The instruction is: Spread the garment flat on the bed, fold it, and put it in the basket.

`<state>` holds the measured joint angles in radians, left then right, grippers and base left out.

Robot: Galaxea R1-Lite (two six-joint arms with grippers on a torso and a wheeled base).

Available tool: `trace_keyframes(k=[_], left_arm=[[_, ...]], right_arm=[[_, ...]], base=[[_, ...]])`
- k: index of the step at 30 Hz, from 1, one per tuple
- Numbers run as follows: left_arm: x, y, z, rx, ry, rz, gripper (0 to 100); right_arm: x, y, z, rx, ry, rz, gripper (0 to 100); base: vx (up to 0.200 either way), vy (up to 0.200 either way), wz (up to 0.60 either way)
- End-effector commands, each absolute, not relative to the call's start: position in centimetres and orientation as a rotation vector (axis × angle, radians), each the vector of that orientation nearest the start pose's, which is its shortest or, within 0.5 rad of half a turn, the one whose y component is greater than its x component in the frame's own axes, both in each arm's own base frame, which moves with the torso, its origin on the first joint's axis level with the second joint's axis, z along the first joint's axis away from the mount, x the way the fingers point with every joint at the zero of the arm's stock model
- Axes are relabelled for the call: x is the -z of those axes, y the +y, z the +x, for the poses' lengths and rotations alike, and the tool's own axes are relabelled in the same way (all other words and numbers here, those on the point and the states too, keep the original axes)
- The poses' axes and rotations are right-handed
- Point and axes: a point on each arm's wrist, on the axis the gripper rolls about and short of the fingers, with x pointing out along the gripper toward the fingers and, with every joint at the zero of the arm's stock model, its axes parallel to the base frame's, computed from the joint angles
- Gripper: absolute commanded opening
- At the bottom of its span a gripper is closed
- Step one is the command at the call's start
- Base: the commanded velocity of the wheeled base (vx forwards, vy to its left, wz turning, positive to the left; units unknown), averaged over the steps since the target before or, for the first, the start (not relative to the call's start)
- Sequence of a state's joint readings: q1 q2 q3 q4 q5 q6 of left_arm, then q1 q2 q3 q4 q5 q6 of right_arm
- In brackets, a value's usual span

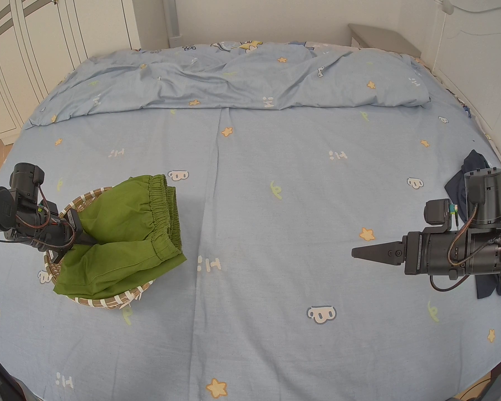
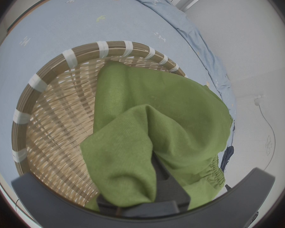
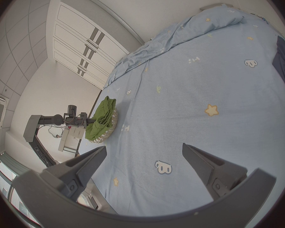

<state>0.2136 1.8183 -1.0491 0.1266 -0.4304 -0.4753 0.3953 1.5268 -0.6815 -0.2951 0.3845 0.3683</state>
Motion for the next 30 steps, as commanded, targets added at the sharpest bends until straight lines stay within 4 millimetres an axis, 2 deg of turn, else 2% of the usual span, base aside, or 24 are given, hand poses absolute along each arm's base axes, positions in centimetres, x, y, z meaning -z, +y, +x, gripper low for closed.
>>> trace_keyframes(k=[1,10,11,16,20,24,25,30], left_arm=[[-14.0,5.7,31.7,-0.006,0.908,-0.73,0],[-14.2,5.6,31.6,-0.003,0.9,-0.725,0],[-14.3,5.6,31.6,-0.002,0.897,-0.725,100],[-15.2,5.6,31.3,0.003,0.87,-0.72,100],[-16.9,5.7,30.3,0.007,0.819,-0.709,100],[-17.8,5.7,29.6,0.004,0.812,-0.709,100],[-19.0,5.6,29.0,0.004,0.796,-0.703,100],[-20.9,5.5,27.3,0.003,0.762,-0.695,100]], right_arm=[[-16.5,10.3,22.4,-0.647,0.703,0.337,100],[-16.5,10.3,22.4,-0.647,0.703,0.337,100],[-16.5,10.3,22.4,-0.646,0.704,0.337,100],[-16.5,10.3,22.4,-0.643,0.703,0.336,100],[-16.5,10.3,22.4,-0.643,0.703,0.336,100],[-16.5,10.3,22.4,-0.643,0.703,0.336,100],[-16.5,10.3,22.4,-0.643,0.703,0.336,100],[-16.5,10.3,22.4,-0.643,0.703,0.336,100]], base=[[0.0,0.0,0.0],[0.0,0.0,0.0],[0.0,0.0,0.0],[0.0,0.0,0.0],[0.0,0.0,0.0],[0.0,0.0,0.0],[0.0,0.0,0.0],[0.0,0.0,0.0]])
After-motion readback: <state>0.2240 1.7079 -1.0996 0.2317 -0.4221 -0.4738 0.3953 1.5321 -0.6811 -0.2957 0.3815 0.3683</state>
